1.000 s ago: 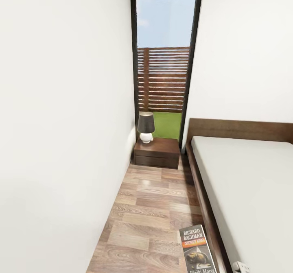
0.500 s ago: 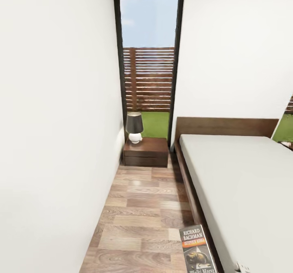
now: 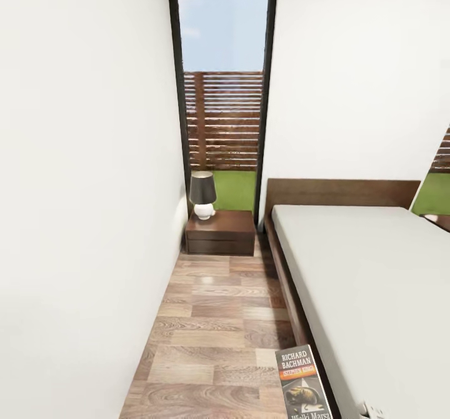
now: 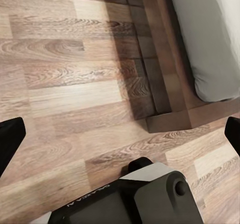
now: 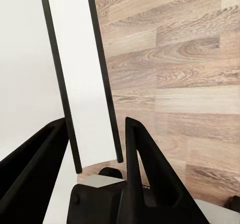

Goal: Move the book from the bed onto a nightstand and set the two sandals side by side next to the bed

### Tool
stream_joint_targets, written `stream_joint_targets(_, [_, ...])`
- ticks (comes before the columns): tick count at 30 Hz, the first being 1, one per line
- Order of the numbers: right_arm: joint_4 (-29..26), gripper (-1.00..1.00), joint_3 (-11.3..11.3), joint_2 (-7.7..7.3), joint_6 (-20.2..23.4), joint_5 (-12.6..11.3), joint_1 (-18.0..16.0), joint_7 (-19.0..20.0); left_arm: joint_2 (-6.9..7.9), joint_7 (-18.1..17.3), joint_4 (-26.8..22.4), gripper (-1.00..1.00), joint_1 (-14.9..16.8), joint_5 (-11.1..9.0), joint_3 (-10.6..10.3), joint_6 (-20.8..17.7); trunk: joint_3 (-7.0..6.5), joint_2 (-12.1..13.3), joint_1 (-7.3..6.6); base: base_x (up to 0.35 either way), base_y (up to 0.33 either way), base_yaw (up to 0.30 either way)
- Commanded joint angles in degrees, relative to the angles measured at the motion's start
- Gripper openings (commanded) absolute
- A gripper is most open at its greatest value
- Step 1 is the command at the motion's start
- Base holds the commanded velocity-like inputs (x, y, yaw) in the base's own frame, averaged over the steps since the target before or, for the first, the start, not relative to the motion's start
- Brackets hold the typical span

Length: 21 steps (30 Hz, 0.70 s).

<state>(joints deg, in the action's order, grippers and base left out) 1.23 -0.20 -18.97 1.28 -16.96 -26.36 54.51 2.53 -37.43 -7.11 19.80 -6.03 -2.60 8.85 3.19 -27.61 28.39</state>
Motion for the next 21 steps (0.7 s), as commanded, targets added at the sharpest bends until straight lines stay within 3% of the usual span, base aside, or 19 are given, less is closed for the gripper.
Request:
stream_joint_targets(1, [0.1, -1.0, -0.1, -0.01, 0.1, -0.3, -0.1, 0.2, 0.02, -0.2, 0.1, 1.0, 0.1, -0.6, -0.3, 0.1, 0.18, -0.1, 0.03, 0.0, 0.0, 0.0])
stream_joint_targets(9, [0.1, -1.0, 0.0, -0.01, 0.1, -0.3, -0.1, 0.2, 0.02, -0.2, 0.1, 1.0, 0.1, -0.6, -0.3, 0.1, 0.25, -0.1, 0.03, 0.031, 0.0, 0.0])
stream_joint_targets(21, [0.1, -1.0, 0.0, -0.01, 0.1, -0.3, -0.1, 0.2, 0.02, -0.2, 0.1, 1.0, 0.1, -0.6, -0.3, 0.1, 0.26, -0.1, 0.03, 0.302, 0.0, 0.0])
